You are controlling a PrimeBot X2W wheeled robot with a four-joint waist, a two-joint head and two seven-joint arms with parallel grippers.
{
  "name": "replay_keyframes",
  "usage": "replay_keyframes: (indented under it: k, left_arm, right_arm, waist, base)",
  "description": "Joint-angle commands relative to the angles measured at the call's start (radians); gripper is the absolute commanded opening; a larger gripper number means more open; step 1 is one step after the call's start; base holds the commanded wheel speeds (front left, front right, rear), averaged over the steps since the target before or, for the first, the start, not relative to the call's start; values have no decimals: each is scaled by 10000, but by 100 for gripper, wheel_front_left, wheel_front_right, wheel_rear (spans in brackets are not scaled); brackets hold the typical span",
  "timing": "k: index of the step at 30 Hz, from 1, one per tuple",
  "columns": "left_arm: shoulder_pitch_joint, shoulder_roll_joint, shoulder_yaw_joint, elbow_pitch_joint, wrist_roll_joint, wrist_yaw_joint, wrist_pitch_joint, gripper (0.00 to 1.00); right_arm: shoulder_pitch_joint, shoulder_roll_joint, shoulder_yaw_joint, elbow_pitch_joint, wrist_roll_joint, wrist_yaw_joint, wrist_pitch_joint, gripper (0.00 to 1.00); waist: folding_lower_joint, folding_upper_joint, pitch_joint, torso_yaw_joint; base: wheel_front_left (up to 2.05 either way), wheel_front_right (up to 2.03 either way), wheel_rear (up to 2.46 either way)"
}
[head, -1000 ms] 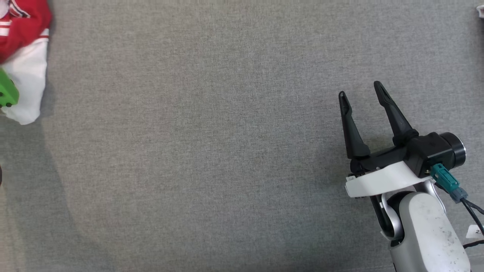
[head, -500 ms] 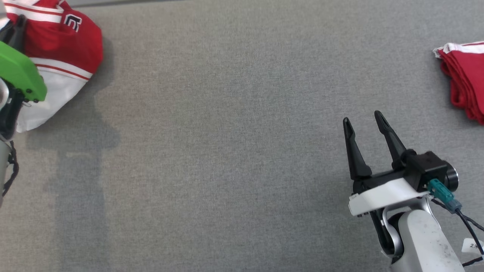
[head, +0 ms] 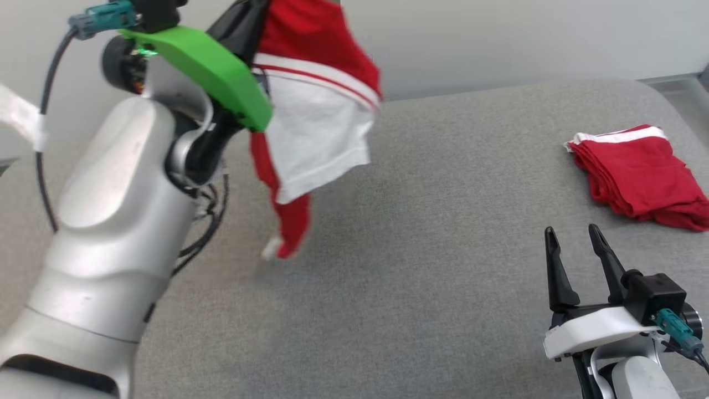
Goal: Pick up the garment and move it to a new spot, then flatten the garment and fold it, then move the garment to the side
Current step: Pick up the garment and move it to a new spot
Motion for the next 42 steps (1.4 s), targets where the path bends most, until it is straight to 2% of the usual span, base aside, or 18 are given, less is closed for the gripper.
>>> replay_keyframes:
  k: [1,4,9,16,23,24,25,26,27,28,33,36,42]
  left_arm:
    - [160,-440,81,-216,-335,161,15,0]
    - [573,-1191,182,-548,-788,579,-153,0]
    - [1817,-1723,53,-244,-1096,1295,-922,0]
    - [3702,-1722,327,1998,-1034,2057,-2753,0]
    - [4469,-1583,1107,3699,-845,2236,-3414,0]
    - [4494,-1560,1222,3807,-777,2238,-3432,4]
    - [4482,-1488,1432,3821,-653,2269,-3430,18]
    - [4514,-1465,1599,3820,-528,2294,-3425,38]
    - [4587,-1478,1763,3812,-369,2296,-3427,79]
    - [4643,-1500,1889,3793,-262,2280,-3429,100]
    - [4897,-1649,2720,3279,776,2040,-3423,100]
    - [5058,-1731,2867,2899,1351,1810,-3424,100]
    - [5664,-1803,2951,2005,2307,1064,-3414,100]
  right_arm:
    - [183,-21,-57,41,110,-15,-82,100]
    - [251,-21,-90,97,195,-15,-100,100]
    - [139,-19,60,220,330,-15,-174,100]
    - [-151,-19,159,381,391,-15,-220,100]
    - [-301,-18,134,506,257,-15,-253,100]
    - [-313,-18,136,518,236,-15,-245,100]
    - [-338,-22,163,526,235,-15,-247,100]
    - [-352,-21,177,536,225,-15,-248,100]
    - [-369,-21,214,551,217,-15,-244,100]
    - [-374,-19,241,557,215,-15,-244,100]
    - [-400,-22,401,598,180,-15,-249,100]
    - [-361,-22,390,648,134,-15,-251,100]
    - [-126,-21,366,738,42,-15,-252,100]
  waist:
    - [1,-1,-578,-495]
    - [1,-1,-531,-606]
    - [1,-1,-276,-789]
    - [1,-1,309,-848]
    - [1,-1,637,-567]
    - [1,-1,644,-513]
    - [1,-1,654,-454]
    - [1,-1,653,-395]
    - [1,-1,649,-334]
    - [1,-1,640,-283]
    - [1,-1,539,-8]
    - [1,-1,416,96]
    - [1,-1,-68,300]
  base:
    - [0,0,0]
    - [0,0,0]
    - [0,0,0]
    - [0,0,0]
    - [0,0,0]
    - [0,0,0]
    - [0,0,0]
    - [0,0,0]
    - [0,0,0]
    - [0,0,0]
    - [0,0,0]
    - [0,0,0]
    - [0,0,0]
